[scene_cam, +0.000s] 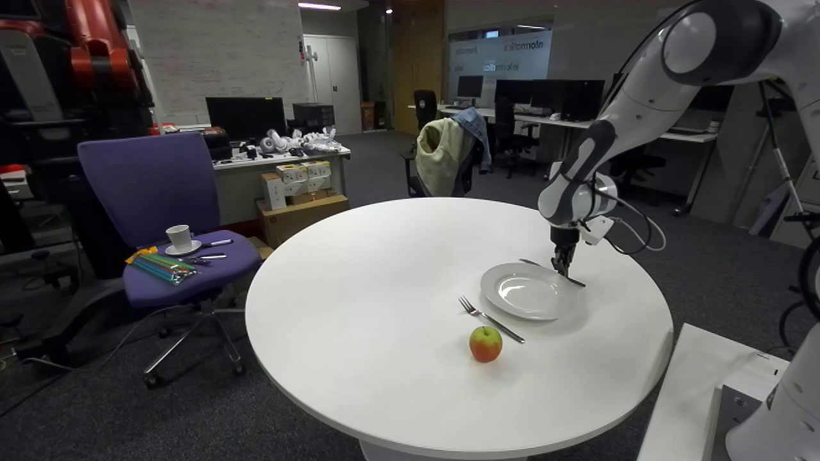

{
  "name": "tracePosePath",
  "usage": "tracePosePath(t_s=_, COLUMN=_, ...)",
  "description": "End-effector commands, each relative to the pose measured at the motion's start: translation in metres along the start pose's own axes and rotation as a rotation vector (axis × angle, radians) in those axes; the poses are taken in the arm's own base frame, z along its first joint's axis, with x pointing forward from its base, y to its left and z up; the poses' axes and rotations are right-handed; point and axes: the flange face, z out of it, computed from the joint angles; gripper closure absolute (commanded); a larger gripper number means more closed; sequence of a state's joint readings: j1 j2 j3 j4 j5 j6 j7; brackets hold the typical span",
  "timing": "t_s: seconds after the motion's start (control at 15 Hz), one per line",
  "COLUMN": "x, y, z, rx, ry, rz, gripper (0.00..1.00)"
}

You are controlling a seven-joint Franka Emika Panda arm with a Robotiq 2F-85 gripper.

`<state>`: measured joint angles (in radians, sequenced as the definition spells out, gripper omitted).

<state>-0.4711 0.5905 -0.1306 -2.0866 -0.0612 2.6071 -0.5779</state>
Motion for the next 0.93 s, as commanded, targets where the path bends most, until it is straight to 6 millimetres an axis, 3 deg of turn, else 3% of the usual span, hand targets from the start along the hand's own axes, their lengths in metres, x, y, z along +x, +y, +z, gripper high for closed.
tracePosePath(t_s=0.0, x=0.0024, y=0.0076, z=-0.0011, rx=-0.003, ry=0.032, rz=-0.019, gripper=0.97)
tracePosePath(t_s=0.87, x=0.0101, y=0.0026, z=-0.0067, rx=-0.009, ry=0.038, rz=-0.033, gripper=0.97)
